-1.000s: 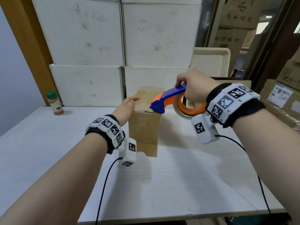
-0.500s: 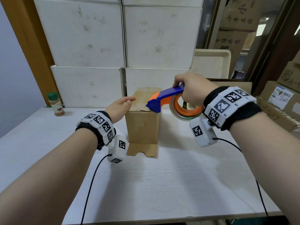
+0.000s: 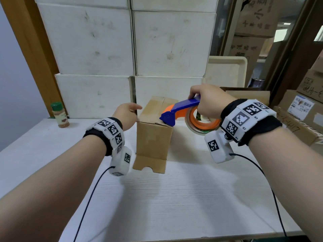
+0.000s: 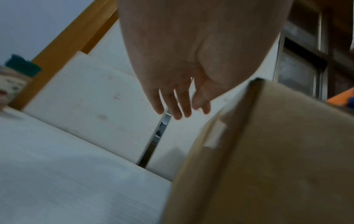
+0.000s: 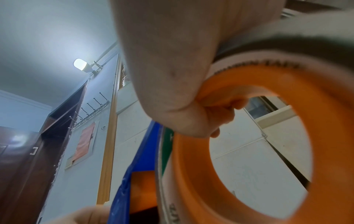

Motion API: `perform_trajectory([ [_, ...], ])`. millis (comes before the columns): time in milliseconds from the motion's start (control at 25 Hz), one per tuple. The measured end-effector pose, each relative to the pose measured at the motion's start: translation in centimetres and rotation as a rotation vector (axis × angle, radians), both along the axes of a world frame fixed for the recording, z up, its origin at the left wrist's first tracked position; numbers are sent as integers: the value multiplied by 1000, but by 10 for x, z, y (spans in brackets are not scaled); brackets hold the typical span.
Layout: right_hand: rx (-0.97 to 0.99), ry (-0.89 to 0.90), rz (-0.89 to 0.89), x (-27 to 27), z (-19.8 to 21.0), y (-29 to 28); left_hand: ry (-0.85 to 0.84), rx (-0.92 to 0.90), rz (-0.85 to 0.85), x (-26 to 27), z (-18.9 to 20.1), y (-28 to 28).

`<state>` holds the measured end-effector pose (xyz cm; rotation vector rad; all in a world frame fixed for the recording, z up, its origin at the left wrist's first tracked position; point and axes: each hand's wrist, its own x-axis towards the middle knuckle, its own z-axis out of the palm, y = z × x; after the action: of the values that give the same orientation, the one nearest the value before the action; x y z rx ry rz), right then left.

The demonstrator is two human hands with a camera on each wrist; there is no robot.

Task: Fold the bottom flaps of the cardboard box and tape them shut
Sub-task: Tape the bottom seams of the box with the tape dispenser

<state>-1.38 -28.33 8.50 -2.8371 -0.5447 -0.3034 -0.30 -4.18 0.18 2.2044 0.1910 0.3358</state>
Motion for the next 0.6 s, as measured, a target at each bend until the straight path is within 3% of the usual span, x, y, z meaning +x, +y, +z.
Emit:
perform_trajectory([
  [160, 14, -9, 12, -1, -1, 1, -170, -44, -25, 1, 16, -38],
  [360, 30, 12, 8, 1, -4, -2, 11, 250, -114, 10, 9, -53],
  [600, 92, 0, 42, 3, -6, 5, 140, 319, -217, 19, 3, -27],
])
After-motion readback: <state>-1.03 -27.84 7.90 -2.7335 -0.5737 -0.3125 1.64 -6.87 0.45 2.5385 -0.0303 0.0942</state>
